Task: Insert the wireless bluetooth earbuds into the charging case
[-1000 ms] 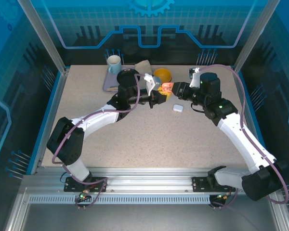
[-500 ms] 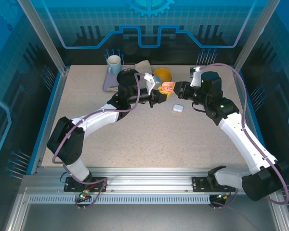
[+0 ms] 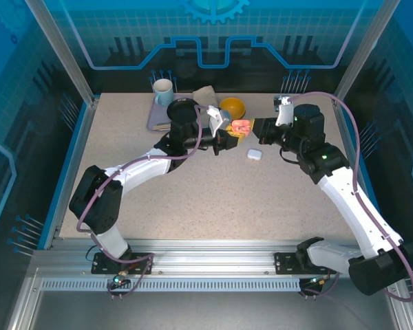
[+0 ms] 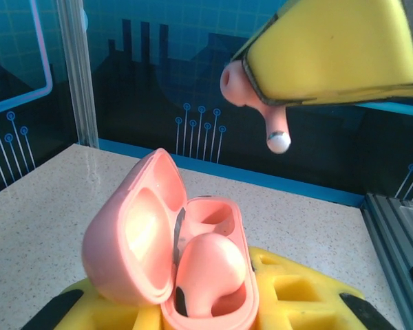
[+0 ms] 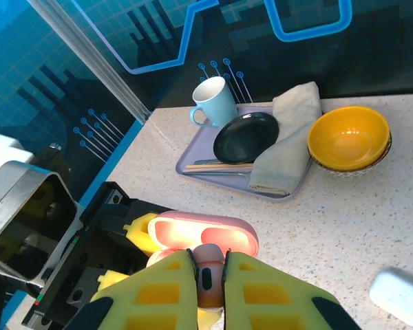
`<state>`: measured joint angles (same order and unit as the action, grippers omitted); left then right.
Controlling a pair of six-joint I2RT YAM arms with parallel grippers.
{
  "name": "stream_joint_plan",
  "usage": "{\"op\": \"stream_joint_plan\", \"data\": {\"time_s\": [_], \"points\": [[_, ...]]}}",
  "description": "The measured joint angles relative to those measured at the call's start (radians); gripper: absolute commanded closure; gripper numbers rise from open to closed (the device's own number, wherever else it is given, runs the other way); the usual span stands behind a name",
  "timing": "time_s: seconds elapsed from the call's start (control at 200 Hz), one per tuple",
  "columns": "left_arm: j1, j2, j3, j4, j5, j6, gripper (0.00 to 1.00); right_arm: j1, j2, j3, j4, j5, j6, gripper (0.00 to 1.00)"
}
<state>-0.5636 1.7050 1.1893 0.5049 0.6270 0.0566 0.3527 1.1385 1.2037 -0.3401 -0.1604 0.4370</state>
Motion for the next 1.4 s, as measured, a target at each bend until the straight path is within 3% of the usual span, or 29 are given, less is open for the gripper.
{"op": "stream_joint_plan", "data": {"time_s": [0.635,1.125,1.401], "points": [[0.006,0.000,0.050,-0.127,0.084,0.050,1.00,0.071,0.005,0.068,-0.103,0.035,-0.480,0.99],[0.013,0.000,0.054,-0.164,0.106,0.059,1.00,0.132,0.044,0.068,-0.116,0.227,-0.577,1.00],[0.018,0.000,0.053,-0.163,0.111,0.058,1.00,0.119,0.068,0.069,-0.120,0.293,-0.521,0.97]]}}
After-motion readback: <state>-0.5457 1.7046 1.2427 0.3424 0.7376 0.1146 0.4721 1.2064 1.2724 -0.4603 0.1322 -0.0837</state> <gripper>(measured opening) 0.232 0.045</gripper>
